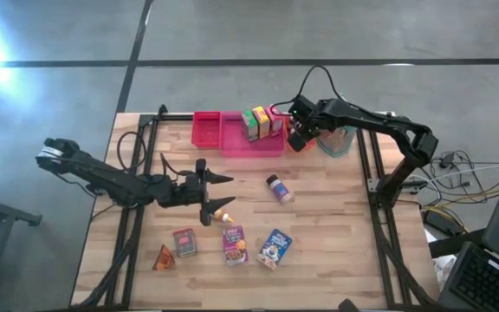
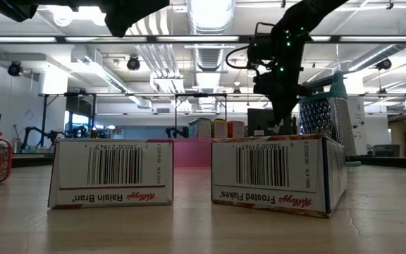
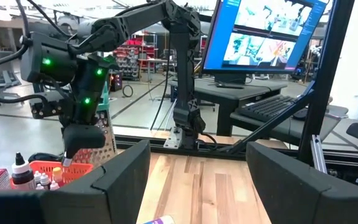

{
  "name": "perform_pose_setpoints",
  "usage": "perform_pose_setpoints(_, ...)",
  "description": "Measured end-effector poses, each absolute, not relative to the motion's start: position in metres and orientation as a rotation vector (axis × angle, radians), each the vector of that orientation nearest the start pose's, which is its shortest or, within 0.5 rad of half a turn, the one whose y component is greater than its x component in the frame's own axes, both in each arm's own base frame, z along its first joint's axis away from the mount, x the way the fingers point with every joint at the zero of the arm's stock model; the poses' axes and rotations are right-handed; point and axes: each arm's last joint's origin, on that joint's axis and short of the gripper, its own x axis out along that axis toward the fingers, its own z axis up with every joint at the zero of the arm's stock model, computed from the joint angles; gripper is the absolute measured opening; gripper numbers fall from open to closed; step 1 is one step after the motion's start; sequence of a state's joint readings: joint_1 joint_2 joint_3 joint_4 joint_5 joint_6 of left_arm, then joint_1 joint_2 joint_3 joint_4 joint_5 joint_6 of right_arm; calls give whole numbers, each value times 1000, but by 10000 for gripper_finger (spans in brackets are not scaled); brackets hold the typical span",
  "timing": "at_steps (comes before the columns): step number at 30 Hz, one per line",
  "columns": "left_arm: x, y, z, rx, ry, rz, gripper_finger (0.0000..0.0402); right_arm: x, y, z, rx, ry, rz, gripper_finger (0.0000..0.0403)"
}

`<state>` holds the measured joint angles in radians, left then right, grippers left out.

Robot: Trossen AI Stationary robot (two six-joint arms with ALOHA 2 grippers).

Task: Pick & Place Kitchen Items
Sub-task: Put the brown food coloring bottle into the orange bin

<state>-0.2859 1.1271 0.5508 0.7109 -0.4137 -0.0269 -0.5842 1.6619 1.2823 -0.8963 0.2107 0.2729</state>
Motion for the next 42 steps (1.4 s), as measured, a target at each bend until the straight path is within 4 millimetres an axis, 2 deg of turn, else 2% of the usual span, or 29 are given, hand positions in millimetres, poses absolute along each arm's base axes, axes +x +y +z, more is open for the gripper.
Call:
perform_pose_setpoints(17, 232, -56, 271, -73, -129, 127, 273, 266, -177, 228, 469, 1249, -722, 61)
perform_pose_setpoints(23, 232, -56, 272, -74, -131, 129, 273, 275, -181, 215, 409, 1327, -641, 61)
perform_pose_setpoints(33, 232, -56, 272, -72, -133, 131, 273, 283, -187, 235, 288, 1349, -579, 61)
perform_pose_setpoints(42, 232, -55, 274, -50, -155, 134, 273, 278, -191, 231, 180, 1418, -480, 61)
